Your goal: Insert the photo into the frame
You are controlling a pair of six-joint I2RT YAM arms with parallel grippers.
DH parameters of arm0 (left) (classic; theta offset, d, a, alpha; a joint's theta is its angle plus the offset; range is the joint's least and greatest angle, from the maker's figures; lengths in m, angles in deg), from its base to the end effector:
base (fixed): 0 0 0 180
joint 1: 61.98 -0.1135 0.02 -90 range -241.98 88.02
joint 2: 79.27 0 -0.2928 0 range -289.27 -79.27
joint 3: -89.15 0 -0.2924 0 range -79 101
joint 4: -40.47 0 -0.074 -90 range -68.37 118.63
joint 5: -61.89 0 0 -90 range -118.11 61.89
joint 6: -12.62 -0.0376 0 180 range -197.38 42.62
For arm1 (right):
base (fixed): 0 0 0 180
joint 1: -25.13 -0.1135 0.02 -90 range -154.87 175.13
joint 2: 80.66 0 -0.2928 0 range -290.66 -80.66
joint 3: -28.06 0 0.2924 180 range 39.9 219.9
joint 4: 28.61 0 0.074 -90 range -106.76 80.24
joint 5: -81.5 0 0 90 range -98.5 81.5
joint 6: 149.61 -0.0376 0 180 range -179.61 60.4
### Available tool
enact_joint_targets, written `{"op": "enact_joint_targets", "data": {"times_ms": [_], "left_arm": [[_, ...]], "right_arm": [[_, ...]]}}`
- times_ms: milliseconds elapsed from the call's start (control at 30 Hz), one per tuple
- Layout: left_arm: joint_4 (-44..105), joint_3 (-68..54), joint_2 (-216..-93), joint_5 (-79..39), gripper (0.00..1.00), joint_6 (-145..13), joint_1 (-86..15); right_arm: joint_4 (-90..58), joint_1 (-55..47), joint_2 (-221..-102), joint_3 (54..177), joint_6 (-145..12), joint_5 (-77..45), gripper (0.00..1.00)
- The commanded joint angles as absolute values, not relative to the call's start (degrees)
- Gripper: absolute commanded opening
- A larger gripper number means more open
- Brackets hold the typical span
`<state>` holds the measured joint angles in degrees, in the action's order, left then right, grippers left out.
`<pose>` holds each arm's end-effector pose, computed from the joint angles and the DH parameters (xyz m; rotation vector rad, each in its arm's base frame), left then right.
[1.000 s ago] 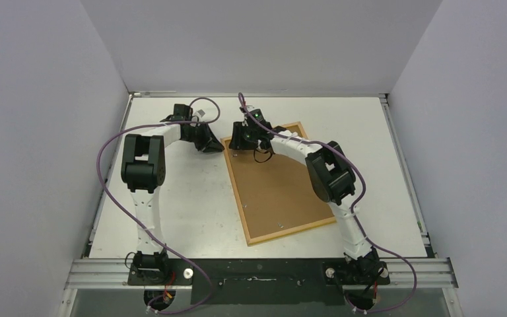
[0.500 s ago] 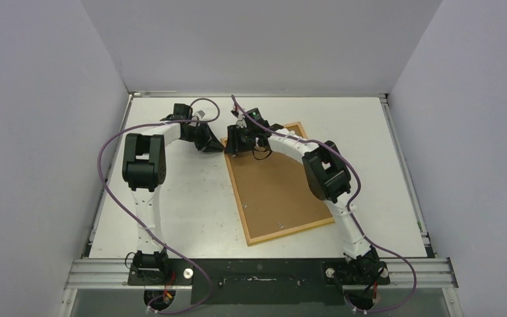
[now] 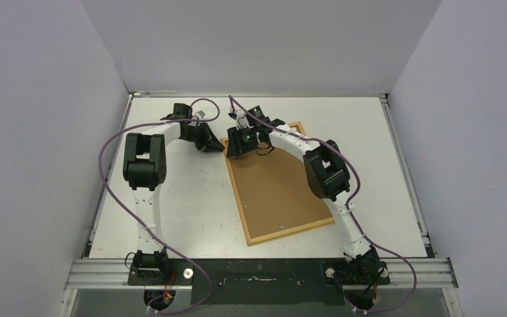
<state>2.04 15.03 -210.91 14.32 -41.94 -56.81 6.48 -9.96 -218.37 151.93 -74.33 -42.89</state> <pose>0.5178 -0.0723 0.1136 -0.4783 2.6981 -1.2107 0.4702 0.3563 0.1614 -0.7325 2.4266 1.1039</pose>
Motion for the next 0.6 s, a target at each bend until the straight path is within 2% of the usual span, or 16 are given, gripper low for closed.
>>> {"op": "enact_joint_targets", "data": {"times_ms": [0,567], "left_arm": [[0.62,16.77,-213.89,11.61,0.12,-43.06,-56.48],[-0.19,16.50,-214.10,11.35,0.11,-44.60,-56.53]], "right_arm": [[12.42,-10.61,-220.93,151.40,-72.09,-44.49,0.40],[4.01,-11.87,-217.83,143.20,-80.55,-43.68,0.39]]}}
